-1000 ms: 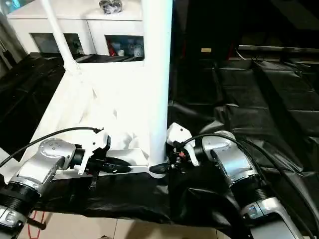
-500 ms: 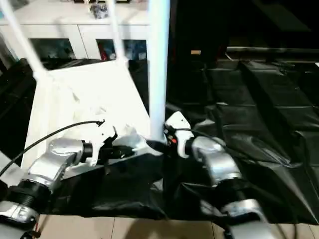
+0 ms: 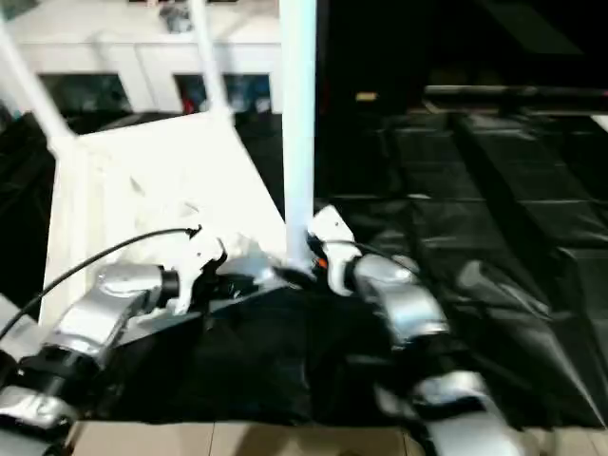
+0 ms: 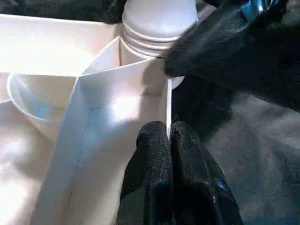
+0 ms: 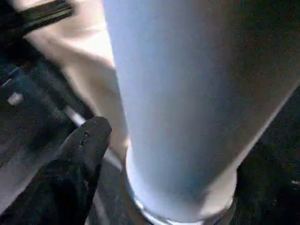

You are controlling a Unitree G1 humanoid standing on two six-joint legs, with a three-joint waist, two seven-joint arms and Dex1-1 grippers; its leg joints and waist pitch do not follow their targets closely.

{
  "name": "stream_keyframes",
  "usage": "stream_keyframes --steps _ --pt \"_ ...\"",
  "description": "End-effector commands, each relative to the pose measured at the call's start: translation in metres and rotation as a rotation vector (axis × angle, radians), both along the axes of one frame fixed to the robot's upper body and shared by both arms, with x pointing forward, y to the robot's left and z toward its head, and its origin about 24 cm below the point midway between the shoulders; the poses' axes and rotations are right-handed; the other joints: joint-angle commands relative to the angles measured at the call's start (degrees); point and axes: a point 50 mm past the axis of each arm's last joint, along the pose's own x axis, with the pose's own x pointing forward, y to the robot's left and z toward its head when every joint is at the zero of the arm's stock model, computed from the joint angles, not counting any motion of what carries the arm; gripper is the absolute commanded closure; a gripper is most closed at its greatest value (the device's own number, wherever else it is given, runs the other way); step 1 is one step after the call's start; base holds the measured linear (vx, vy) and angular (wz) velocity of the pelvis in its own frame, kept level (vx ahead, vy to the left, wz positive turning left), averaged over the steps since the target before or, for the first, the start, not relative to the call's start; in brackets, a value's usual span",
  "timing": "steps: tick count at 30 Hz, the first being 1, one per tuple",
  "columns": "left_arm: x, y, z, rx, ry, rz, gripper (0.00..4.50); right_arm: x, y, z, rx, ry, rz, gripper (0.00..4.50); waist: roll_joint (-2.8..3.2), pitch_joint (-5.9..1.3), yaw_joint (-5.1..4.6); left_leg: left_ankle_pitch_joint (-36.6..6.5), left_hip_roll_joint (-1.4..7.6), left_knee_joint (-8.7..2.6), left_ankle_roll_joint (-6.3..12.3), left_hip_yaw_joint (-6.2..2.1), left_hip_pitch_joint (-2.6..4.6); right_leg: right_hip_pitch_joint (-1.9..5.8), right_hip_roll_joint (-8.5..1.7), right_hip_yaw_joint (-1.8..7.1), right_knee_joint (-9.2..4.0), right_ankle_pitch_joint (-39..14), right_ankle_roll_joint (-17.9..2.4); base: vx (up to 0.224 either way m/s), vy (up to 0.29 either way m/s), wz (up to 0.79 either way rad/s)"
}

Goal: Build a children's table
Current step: Rotate leg to tighten

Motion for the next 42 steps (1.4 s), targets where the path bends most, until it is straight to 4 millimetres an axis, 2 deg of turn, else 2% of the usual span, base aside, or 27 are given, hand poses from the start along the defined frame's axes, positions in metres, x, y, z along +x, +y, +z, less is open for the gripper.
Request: stream_keyframes --steps 1,2,4,5,7,8,11,15,19,21,24,27,29,30,31,32,34,35,37,38,39,40,42 --pt "-0.011 -0.013 0.0 -0.06 0.027 -0.13 4.5 -0.022 0.022 0.004 0.051 0.041 0.308 0.62 -0.71 -3.84 0.56 -1.2 0.79 -2.27 7.39 0.16 -0.25 3.94 -2.85 2.29 -2.6 8.0 -15.8 0.0 0.0 0.0" --pt "-0.013 -0.01 0.001 -0.059 0.043 -0.158 4.5 -0.026 0.015 0.006 0.035 0.062 0.374 0.62 -0.61 -3.79 1.08 -0.2 1.02 -1.99 9.47 0.33 -0.23 3.52 -2.77 2.16 -2.3 10.8 -16.7 0.0 0.0 0.0" --pt "-0.013 -0.008 0.001 -0.056 0.052 -0.169 4.5 -0.028 0.011 0.008 0.025 0.076 0.406 0.62 -0.53 -3.63 1.66 -1.3 1.18 -2.05 9.65 0.34 -0.09 3.33 -2.94 2.06 -2.49 7.9 -16.8 0.0 0.0 0.0" --pt "-0.015 -0.003 0.002 -0.042 0.07 -0.201 4.5 -0.03 0.003 0.011 0.003 0.095 0.453 0.62 -0.64 -3.55 2.15 -2.8 1.39 -2.19 8.98 0.33 0.21 3.22 -3.0 2.07 -2.66 4.8 -16.7 0.0 0.0 0.0" --pt "-0.016 0.0 0.002 -0.029 0.083 -0.23 4.5 -0.031 -0.002 0.013 -0.014 0.108 0.483 0.62 -0.57 -3.39 2.29 -4.1 1.54 -2.31 8.23 0.34 0.26 3.04 -2.98 2.11 -2.72 2.6 -16.5 0.0 0.0 0.0" --pt "-0.017 0.002 0.003 -0.022 0.095 -0.249 4.5 -0.032 -0.005 0.016 -0.021 0.118 0.502 0.85 -0.51 -3.08 2.46 -6.6 1.64 -2.65 6.54 0.27 0.28 2.99 -3.04 2.11 -3.09 -1.5 -15.7 0.0 0.0 0.0" --pt "-0.016 0.003 0.004 -0.016 0.095 -0.259 4.5 -0.033 -0.006 0.017 -0.033 0.124 0.522 1.0 -0.58 -2.91 2.56 -9.9 1.6 -2.97 3.9 0.21 0.46 2.97 -3.18 2.3 -3.6 -6.9 -14.4 0.0 0.0 0.0" --pt "-0.014 0.004 0.004 -0.007 0.082 -0.259 4.5 -0.037 -0.007 0.016 -0.054 0.127 0.558 1.31 -0.69 -2.94 2.72 -9.5 1.49 -2.99 3.06 0.21 0.44 2.95 -3.13 2.45 -3.67 -7.1 -13.6 0.0 0.0 0.0" --pt "-0.012 0.003 0.004 -0.015 0.067 -0.244 4.5 -0.042 -0.003 0.014 -0.049 0.136 0.568 1.65 -0.82 -3.19 3.0 -7.4 1.34 -2.72 3.57 0.25 0.23 3.1 -3.14 2.46 -3.33 -4.1 -13.8 0.0 0.0 0.0" --pt "-0.012 0.003 0.003 -0.019 0.062 -0.231 4.5 -0.045 -0.001 0.01 -0.04 0.143 0.562 1.74 -0.67 -3.25 3.11 -6.6 1.31 -2.61 3.89 0.25 0.18 3.1 -3.11 2.4 -3.22 -2.9 -13.9 0.0 0.0 0.0" --pt "-0.01 0.003 0.002 -0.027 0.041 -0.188 4.5 -0.047 -0.001 0.004 -0.028 0.147 0.521 1.84 -0.62 -3.2 3.09 -7.2 1.32 -2.69 3.75 0.2 0.17 3.12 -3.12 2.36 -3.41 -4.0 -13.5 0.0 0.0 0.0" --pt "-0.007 0.001 0.001 -0.054 0.028 -0.125 4.5 -0.045 0.0 -0.005 -0.015 0.133 0.418 1.86 -0.63 -2.89 2.93 -9.4 1.31 -2.94 3.03 0.22 0.21 3.0 -3.17 2.35 -3.87 -8.0 -12.8 0.0 0.0 0.0" --pt "-0.006 -0.001 0.001 -0.062 0.023 -0.1 4.5 -0.043 0.001 -0.008 -0.003 0.126 0.371 1.87 -0.64 -2.56 2.72 -12.9 1.23 -3.33 1.57 0.09 0.42 2.89 -3.35 2.34 -4.65 -15.6 -11.1 0.0 0.0 0.0" --pt "-0.005 -0.002 0.001 -0.067 0.02 -0.081 4.5 -0.041 0.002 -0.011 0.002 0.122 0.321 1.87 -0.64 -2.56 2.72 -12.9 1.23 -3.33 1.57 0.09 0.42 2.89 -3.35 2.34 -4.65 -15.6 -11.1 0.0 0.0 0.0" --pt "-0.003 -0.003 0.001 -0.074 0.019 -0.051 4.5 -0.037 0.004 -0.016 0.008 0.12 0.24 1.88 -0.59 -2.19 2.33 -15.2 1.13 -3.6 0.56 -0.01 0.63 2.58 -3.38 2.41 -5.14 -20.1 -10.0 0.0 0.0 0.0" --pt "-0.001 -0.004 0.0 -0.072 0.016 -0.017 4.5 -0.033 0.005 -0.02 0.006 0.113 0.169 1.88 -0.63 -1.96 2.14 -16.6 1.06 -3.79 0.12 -0.12 0.7 2.56 -3.35 2.27 -5.36 -22.3 -9.4 0.0 0.0 0.0" --pt "0.003 -0.009 0.0 -0.082 0.017 0.042 4.5 -0.026 0.008 -0.028 0.017 0.125 0.024 1.88 -0.43 -1.75 1.23 -19.4 0.9 -4.03 -0.96 -0.43 1.05 2.35 -3.46 1.99 -5.96 -27.9 -7.7 0.0 0.0 0.0" --pt "0.005 -0.012 0.0 -0.088 0.017 0.066 4.5 -0.023 0.011 -0.031 0.031 0.134 -0.038 1.88 -0.63 -1.84 0.64 -19.9 0.75 -4.0 -1.19 -0.72 0.98 2.58 -3.59 1.88 -6.19 -30.1 -6.7 0.0 0.0 0.0" --pt "0.008 -0.017 -0.001 -0.083 0.012 0.093 4.5 -0.018 0.017 -0.034 0.065 0.163 -0.114 1.88 -0.22 -1.96 -0.2 -20.1 0.74 -4.06 -1.07 -0.87 0.97 2.37 -3.49 1.9 -6.42 -29.8 -6.3 0.0 0.0 0.0" --pt "0.01 -0.024 -0.002 -0.072 0.001 0.124 4.5 -0.015 0.028 -0.035 0.059 0.164 -0.162 1.89 -0.27 -1.99 -0.35 -20.0 0.73 -4.02 -0.75 -0.86 0.91 2.36 -3.36 1.91 -6.33 -28.9 -6.6 0.0 0.0 0.0" --pt "0.01 -0.025 -0.002 -0.071 -0.001 0.129 4.5 -0.014 0.029 -0.035 0.055 0.161 -0.168 1.89 -0.3 -1.96 -0.43 -19.9 0.72 -4.01 -0.66 -0.79 0.98 2.21 -3.34 1.96 -6.36 -28.5 -6.7 0.0 0.0 0.0" --pt "0.011 -0.027 -0.002 -0.071 -0.004 0.136 4.5 -0.013 0.032 -0.036 0.049 0.157 -0.18 1.89 0.21 -1.95 -0.38 -20.1 0.67 -4.0 -0.63 -0.81 1.07 2.19 -3.37 1.97 -6.39 -28.4 -6.8 0.0 0.0 0.0" --pt "0.01 -0.033 -0.002 -0.07 -0.007 0.139 4.5 -0.012 0.04 -0.037 0.029 0.152 -0.194 1.89 0.07 -2.06 -0.64 -19.6 0.74 -4.17 -0.54 -0.88 0.66 2.44 -3.34 1.98 -6.15 -26.5 -7.2 0.0 0.0 0.0"
